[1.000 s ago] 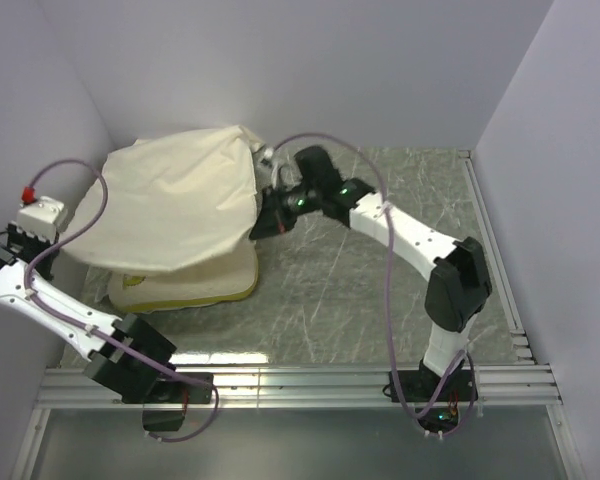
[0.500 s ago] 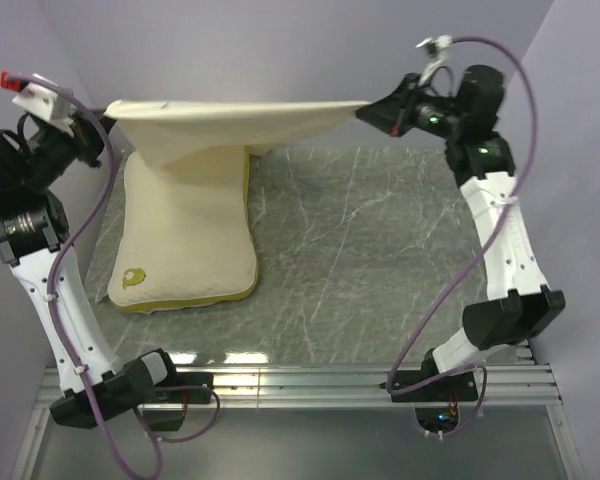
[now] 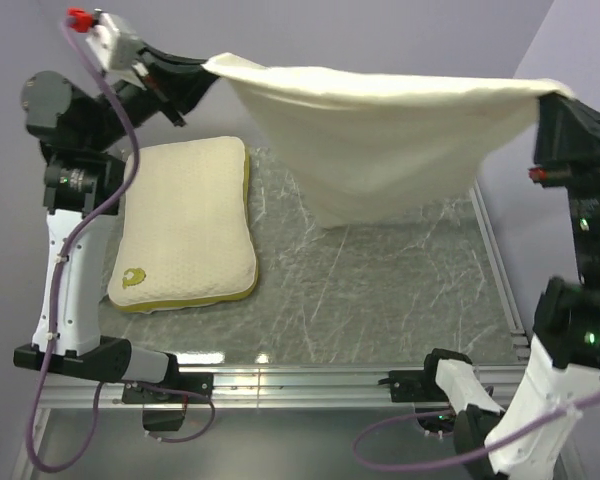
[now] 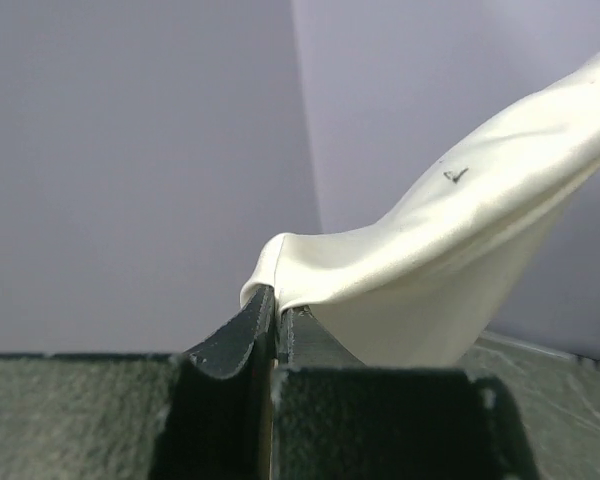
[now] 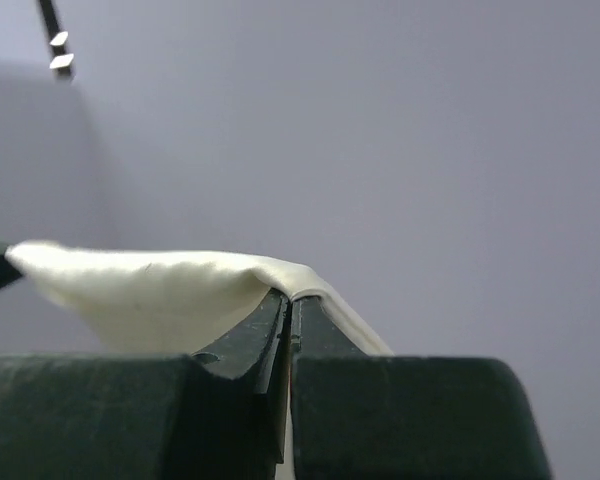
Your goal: Put the pillow into the pillowcase
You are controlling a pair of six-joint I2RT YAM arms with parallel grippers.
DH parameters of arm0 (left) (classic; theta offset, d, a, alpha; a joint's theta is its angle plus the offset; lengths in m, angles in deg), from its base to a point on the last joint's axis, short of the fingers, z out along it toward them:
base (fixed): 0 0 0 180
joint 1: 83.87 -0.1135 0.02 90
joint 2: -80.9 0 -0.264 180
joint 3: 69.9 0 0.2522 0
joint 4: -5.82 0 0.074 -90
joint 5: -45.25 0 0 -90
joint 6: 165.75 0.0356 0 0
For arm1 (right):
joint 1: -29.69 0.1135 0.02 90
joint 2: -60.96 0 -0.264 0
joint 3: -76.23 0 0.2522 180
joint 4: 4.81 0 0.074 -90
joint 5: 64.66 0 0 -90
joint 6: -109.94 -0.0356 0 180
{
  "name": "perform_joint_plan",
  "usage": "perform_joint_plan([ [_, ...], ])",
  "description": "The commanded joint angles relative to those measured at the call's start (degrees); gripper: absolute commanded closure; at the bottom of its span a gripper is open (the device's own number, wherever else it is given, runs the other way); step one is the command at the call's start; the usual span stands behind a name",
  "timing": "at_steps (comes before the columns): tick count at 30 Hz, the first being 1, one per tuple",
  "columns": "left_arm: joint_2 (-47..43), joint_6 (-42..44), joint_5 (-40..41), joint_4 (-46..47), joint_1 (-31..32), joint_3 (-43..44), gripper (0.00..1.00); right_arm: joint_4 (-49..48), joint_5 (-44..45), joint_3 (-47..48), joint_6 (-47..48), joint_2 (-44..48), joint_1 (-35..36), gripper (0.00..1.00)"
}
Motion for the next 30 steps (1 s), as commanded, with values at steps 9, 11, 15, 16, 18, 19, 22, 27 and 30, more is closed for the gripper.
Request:
perform_joint_plan([
  [9, 2.17, 3.2, 10.19, -1.93, 21.42, -18.72, 1.0, -9.66, 21.34, -10.97, 13.2, -6.27, -0.33, 1.0],
  [11, 1.46, 0.64, 11.52, -2.36, 21.42, -23.05, 1.0, -11.94, 20.56, -12.73, 13.55, -10.58, 0.02, 1.0],
  [15, -3.0, -1.82, 15.73, -2.89, 20.28, -36.83, 1.0, -14.5, 22.73, -14.41, 16.45, -19.79, 6.85, 1.0],
  [16, -3.72, -3.39, 17.04, -3.24, 19.76, -38.79, 1.0, -15.29, 23.18, -14.5, 17.06, -21.48, 8.45, 1.0],
  [18, -4.95, -4.81, 18.81, -6.39, 17.65, -43.0, 1.0, -16.52, 23.8, -14.23, 19.0, -24.9, 11.7, 1.0],
  [19, -5.39, -5.42, 19.95, -7.45, 16.77, -44.16, 1.0, -16.52, 24.33, -13.62, 19.44, -29.18, 14.93, 1.0],
  [22, -7.32, -6.04, 22.51, -10.18, 12.74, -49.08, 1.0, -14.95, 24.85, -8.45, 21.19, -38.67, 20.83, 1.0],
  [27, -9.17, -5.52, 18.12, -12.29, 11.23, -56.2, 1.0, -8.37, 23.9, 4.21, 25.5, -54.23, 28.32, 1.0],
  [30, -8.74, -5.34, 15.74, -14.13, 11.84, -58.76, 1.0, 4.35, 19.68, 16.57, 28.22, -61.02, 32.45, 0.68],
])
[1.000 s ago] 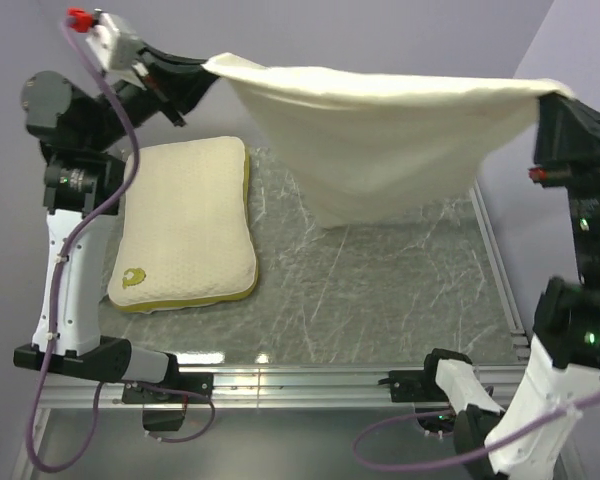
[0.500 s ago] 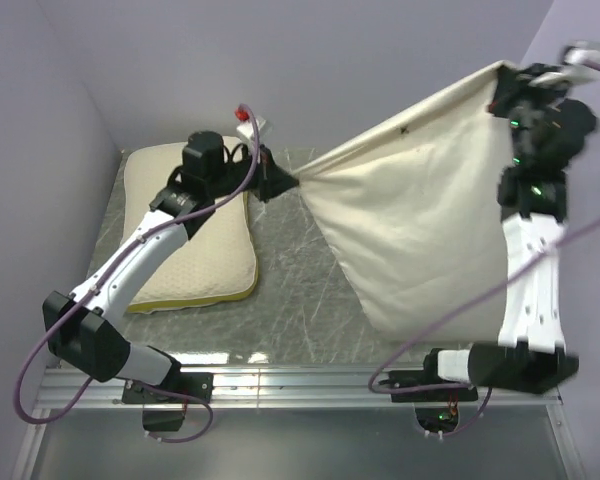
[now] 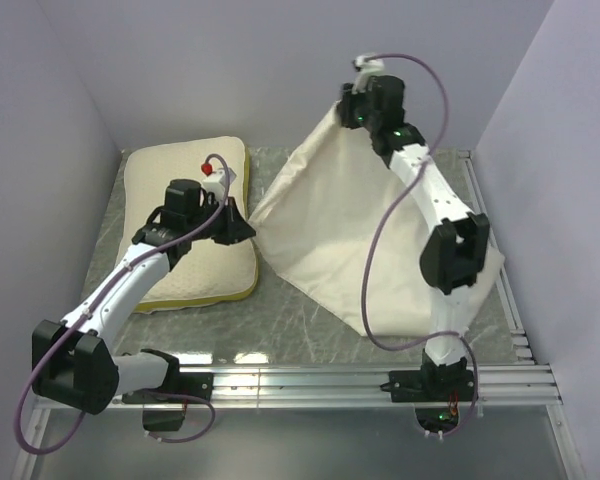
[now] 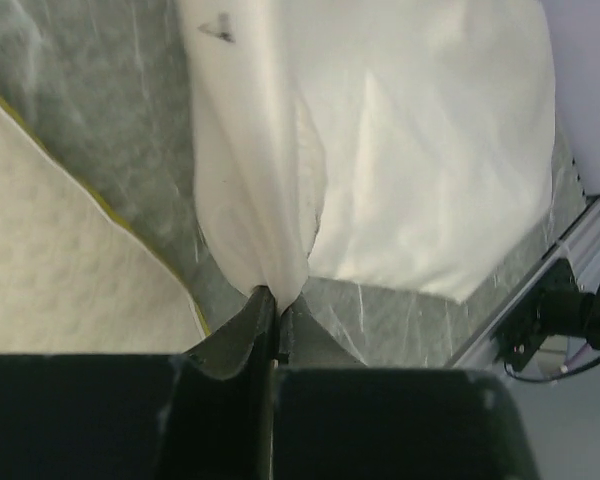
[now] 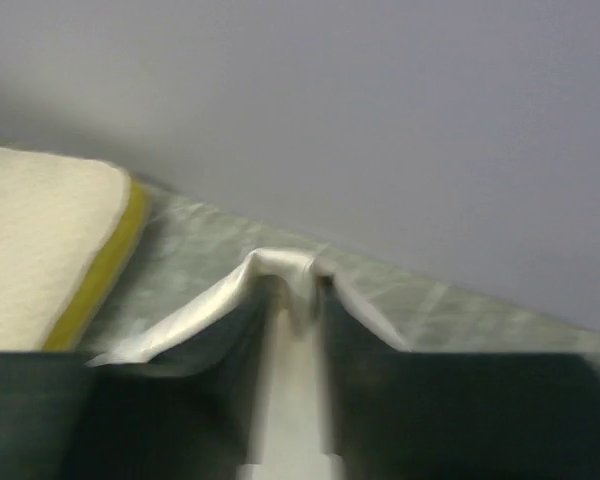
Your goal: Put the pillow into the pillowcase
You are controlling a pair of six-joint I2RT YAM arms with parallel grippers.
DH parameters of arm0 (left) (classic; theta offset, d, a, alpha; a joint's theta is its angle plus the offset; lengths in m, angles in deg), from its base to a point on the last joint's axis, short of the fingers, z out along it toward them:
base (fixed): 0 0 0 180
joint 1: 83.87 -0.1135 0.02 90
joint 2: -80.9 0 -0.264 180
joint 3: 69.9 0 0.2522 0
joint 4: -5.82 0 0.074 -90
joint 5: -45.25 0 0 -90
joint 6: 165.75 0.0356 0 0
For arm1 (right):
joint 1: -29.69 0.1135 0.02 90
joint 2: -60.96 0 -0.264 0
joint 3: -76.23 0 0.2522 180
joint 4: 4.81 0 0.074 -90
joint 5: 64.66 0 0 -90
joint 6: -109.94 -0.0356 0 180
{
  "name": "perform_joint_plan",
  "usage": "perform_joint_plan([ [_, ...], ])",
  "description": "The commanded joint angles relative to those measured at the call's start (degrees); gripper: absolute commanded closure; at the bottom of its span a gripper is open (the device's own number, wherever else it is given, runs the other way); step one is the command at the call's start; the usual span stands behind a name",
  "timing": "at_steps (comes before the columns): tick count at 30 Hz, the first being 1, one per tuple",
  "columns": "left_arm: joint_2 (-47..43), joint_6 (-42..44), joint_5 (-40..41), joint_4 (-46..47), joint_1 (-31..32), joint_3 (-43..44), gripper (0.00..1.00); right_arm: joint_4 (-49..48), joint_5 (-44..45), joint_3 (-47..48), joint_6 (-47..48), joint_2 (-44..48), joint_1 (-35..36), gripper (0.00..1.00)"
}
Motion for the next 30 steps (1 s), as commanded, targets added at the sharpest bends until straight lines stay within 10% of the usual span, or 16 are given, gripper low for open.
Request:
perform_joint_plan([
  [1, -0.17, -0.21, -3.25, -3.75, 0.89, -2.06, 0.98, 20.82, -3.19, 15.52, 6.82, -8.3, 3.97, 0.3],
  [4, 0.8, 1.29, -3.43, -7.62, 0.89, -1.1, 0.82, 41.59, -0.92, 27.43, 8.6, -11.34, 4.69, 0.13],
  [11, -1.4, 1.38, -0.8, -10.1, -2.18, -2.41, 0.72, 42.29, 6.2, -26.18, 12.98, 17.9, -5.84, 0.14],
  [16, 0.53, 1.81, 1.23, -12.46, -4.38, -1.98, 0.77, 46.77, 5.86, -42.41, 16.67, 24.61, -13.85, 0.24],
  [24, -5.07, 4.64, -5.61, -12.39, -9.03, -2.33, 0.26, 42.48, 6.92, -44.64, 18.44, 13.82, -17.37, 0.3],
  [30, -6.23, 7.53, -5.28, -15.8, -12.72, 2.06, 0.21, 39.93, 14.45, -35.86, 22.3, 3.45, -22.54, 0.31],
])
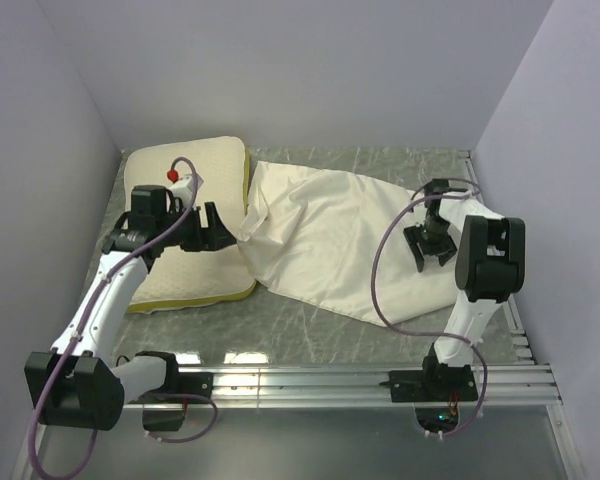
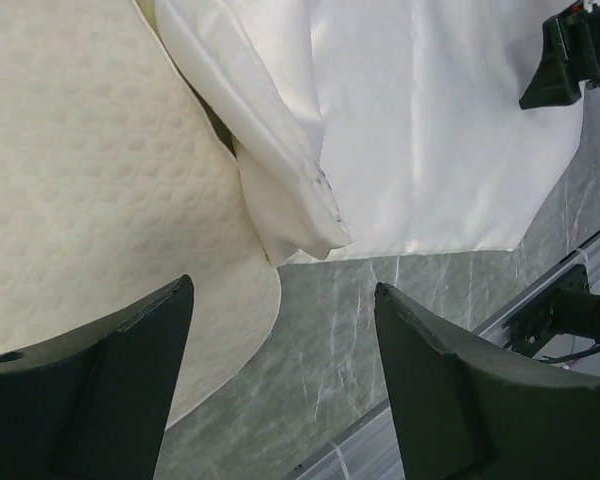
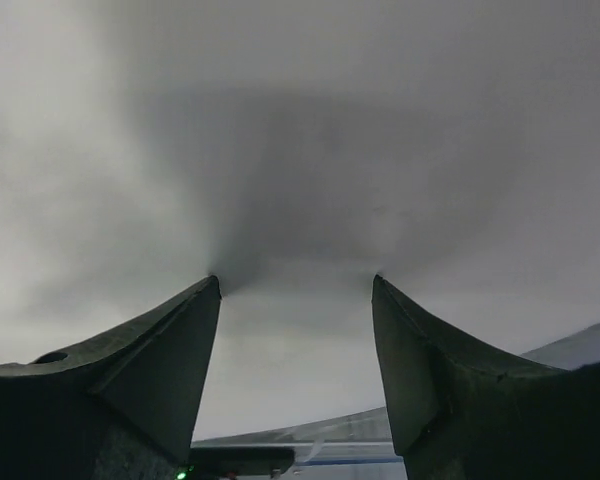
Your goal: Put the pillow into the pillowcase
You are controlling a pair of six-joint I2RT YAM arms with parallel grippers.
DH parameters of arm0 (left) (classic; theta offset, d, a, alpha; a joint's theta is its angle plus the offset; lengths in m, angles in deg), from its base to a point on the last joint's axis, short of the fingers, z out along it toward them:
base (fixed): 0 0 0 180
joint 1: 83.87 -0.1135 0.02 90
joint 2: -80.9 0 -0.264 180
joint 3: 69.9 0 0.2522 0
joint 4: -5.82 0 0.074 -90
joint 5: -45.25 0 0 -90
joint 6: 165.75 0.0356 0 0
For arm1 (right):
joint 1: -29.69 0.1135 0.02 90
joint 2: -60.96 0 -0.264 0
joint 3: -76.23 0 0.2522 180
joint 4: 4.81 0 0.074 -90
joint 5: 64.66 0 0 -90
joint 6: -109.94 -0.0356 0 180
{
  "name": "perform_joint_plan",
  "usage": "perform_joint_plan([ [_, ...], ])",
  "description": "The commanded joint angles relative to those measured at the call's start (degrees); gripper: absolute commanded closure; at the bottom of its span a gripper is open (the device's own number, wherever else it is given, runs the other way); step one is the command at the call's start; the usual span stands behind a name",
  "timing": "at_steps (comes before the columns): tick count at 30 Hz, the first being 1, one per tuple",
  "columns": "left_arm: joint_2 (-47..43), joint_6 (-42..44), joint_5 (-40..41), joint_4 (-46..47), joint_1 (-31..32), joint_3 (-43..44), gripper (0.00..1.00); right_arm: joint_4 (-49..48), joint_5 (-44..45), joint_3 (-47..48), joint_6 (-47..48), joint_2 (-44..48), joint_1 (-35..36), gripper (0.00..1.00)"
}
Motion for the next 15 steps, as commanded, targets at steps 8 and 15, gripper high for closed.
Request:
perform_joint_plan([
  [8, 6.83, 9.18, 5.99, -3.76, -9.14, 12.4, 0.07, -1.33, 15.28, 39.0, 8.61, -23.46, -8.47, 0.31],
  [15, 18.6, 21.29, 15.05, -1.48, -12.04, 18.64, 0.07, -1.3, 13.99, 52.51, 5.9, -21.29, -5.05, 0.26],
])
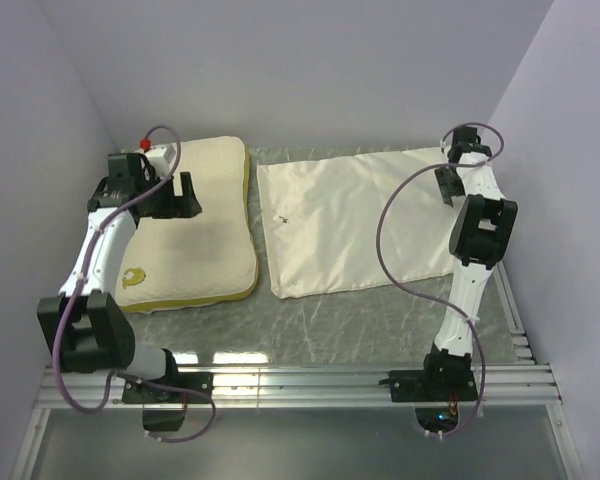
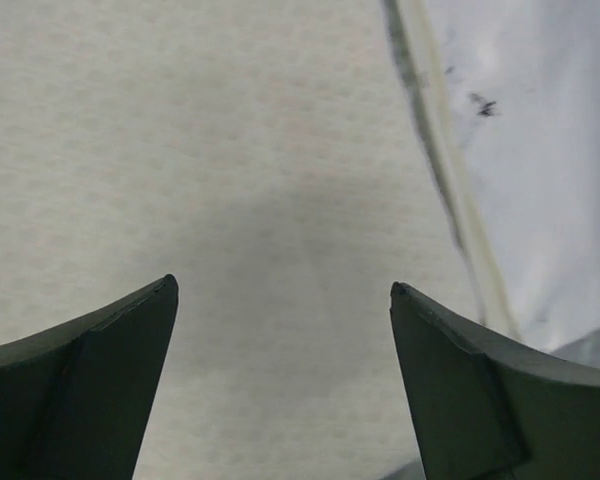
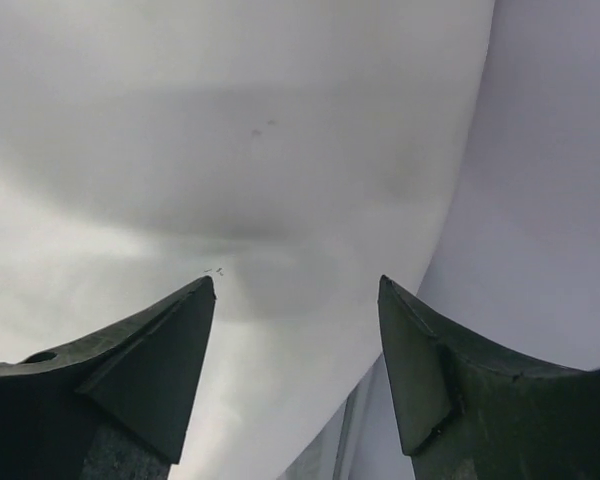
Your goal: Put the pillow into the pillowcase
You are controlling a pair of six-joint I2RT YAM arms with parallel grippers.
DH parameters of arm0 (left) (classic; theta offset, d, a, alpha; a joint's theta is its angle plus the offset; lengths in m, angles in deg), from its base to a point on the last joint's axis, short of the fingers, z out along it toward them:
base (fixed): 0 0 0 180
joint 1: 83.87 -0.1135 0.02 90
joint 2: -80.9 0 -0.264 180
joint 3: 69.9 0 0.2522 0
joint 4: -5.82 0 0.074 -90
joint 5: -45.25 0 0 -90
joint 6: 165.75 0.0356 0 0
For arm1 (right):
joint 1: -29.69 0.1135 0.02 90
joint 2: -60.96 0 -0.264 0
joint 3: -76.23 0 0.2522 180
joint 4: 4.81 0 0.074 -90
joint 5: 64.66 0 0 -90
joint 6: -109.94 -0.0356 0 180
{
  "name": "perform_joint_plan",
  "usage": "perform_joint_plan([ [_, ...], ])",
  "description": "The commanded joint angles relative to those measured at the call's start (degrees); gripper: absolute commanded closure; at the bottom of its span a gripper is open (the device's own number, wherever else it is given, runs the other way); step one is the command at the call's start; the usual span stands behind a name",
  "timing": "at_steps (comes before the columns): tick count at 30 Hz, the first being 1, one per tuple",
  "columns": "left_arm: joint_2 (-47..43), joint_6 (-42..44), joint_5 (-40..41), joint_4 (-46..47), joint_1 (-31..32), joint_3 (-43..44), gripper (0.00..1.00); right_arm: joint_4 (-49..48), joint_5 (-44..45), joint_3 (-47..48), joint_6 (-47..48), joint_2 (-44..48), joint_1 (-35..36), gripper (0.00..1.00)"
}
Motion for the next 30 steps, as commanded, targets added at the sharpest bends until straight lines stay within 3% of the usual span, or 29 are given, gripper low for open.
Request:
perform_joint_plan([
  [1, 5.08, 9.57, 4.95, 1.91, -1.09, 4.13, 0.08, -1.54, -2.56, -6.32, -1.26, 12.78, 3.87, 0.25],
  [2, 8.14, 10.8, 6.43, 2.0, -1.09, 5.01, 0.1, -2.16, -6.07, -9.95, -1.52, 18.73, 5.8, 0.25],
  [6, 17.12, 15.73, 10.03, 1.48, -1.36, 10.28, 0.15, -1.29, -9.52, -25.94, -3.18, 27.48, 13.79, 0.23],
  [10, 23.28, 19.15, 12.33, -0.62, -3.29, 13.2, 0.2, 0.9, -18.47, -31.69, -6.96, 31.35, 17.67, 0.23],
  [13, 25.31, 20.22, 12.43, -3.61, -4.34, 11.53, 0.17, 2.49, -24.63, -33.28, -9.87, 32.06, 18.91, 0.23],
  [14, 24.96, 17.43, 10.86, -4.4, -5.04, 11.44, 0.15, 2.4, -25.52, -33.72, -10.48, 32.5, 19.17, 0.23],
  [15, 24.35, 15.49, 9.01, -4.67, -6.35, 11.35, 0.01, 2.14, -27.44, -34.85, -11.45, 32.76, 19.61, 0.23],
  [18, 20.84, 5.83, 4.79, -4.94, -6.28, 13.1, 0.01, 2.49, -29.99, -35.74, -13.12, 33.2, 19.79, 0.23],
  [20, 18.03, -1.45, 7.22, -3.89, -4.88, 13.81, 0.01, 2.67, -31.14, -35.92, -13.48, 33.38, 19.79, 0.23],
  [24, 16.96, -7.9, 14.96, -0.2, 0.12, 17.31, 0.01, 3.46, -33.25, -35.04, -14.97, 33.82, 19.79, 0.22],
  [30, 31.17, -15.37, 23.29, 0.52, 1.63, 31.44, 0.01, 4.16, -35.37, -34.25, -16.73, 35.05, 19.79, 0.21],
])
